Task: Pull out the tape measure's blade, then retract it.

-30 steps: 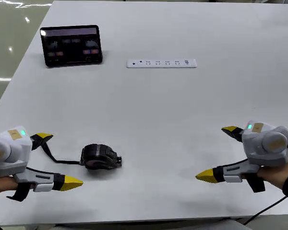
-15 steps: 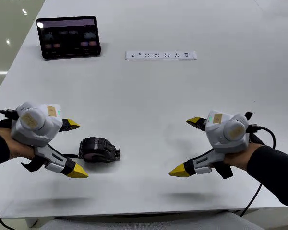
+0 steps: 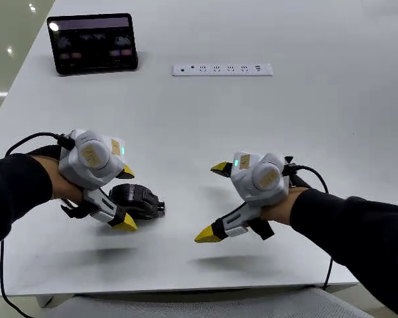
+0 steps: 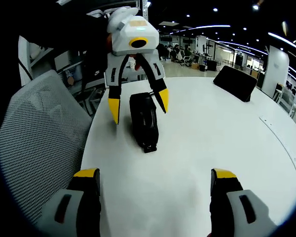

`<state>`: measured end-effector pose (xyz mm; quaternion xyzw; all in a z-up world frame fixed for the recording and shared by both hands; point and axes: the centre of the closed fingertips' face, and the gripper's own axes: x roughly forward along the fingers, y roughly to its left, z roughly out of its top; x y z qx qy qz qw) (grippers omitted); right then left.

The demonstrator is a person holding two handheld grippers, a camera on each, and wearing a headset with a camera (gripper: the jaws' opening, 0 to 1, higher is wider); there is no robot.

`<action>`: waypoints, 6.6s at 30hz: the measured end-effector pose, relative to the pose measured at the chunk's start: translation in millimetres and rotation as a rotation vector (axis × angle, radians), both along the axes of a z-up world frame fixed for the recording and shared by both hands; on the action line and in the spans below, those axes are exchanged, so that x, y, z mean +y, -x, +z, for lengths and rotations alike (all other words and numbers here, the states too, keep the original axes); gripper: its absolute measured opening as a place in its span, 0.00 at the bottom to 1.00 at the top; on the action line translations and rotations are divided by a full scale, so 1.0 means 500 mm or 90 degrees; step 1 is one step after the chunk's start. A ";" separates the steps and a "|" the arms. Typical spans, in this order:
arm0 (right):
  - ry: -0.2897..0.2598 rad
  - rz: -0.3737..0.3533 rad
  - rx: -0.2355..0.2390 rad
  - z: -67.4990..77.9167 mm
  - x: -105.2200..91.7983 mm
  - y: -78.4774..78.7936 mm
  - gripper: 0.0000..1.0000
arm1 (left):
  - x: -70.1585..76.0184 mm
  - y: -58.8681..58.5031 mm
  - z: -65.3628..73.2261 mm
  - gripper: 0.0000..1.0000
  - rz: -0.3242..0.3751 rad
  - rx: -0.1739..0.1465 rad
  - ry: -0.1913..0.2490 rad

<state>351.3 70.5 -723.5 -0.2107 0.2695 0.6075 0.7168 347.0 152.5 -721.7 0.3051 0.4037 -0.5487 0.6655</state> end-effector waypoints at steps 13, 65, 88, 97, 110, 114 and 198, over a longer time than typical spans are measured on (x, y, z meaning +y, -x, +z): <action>0.027 0.084 -0.016 -0.031 0.086 0.004 0.45 | 0.008 -0.011 -0.017 0.34 -0.027 -0.035 -0.042; 0.073 0.127 0.029 -0.072 0.123 0.001 0.10 | 0.009 -0.012 -0.013 0.34 -0.005 -0.035 -0.005; 0.082 0.121 0.011 -0.070 0.067 0.001 0.09 | 0.008 -0.012 -0.012 0.34 0.003 -0.033 0.010; 0.086 0.115 0.007 -0.070 0.045 -0.002 0.09 | 0.008 -0.013 -0.012 0.34 0.006 -0.033 0.007; 0.092 0.102 0.013 -0.070 0.008 -0.007 0.09 | 0.008 -0.012 -0.012 0.34 0.002 -0.036 0.004; 0.095 0.103 0.010 -0.070 -0.001 -0.007 0.09 | 0.008 -0.012 -0.013 0.33 0.005 -0.040 0.004; 0.104 0.052 0.020 -0.068 -0.161 -0.015 0.10 | 0.003 -0.014 -0.015 0.34 0.035 -0.044 0.014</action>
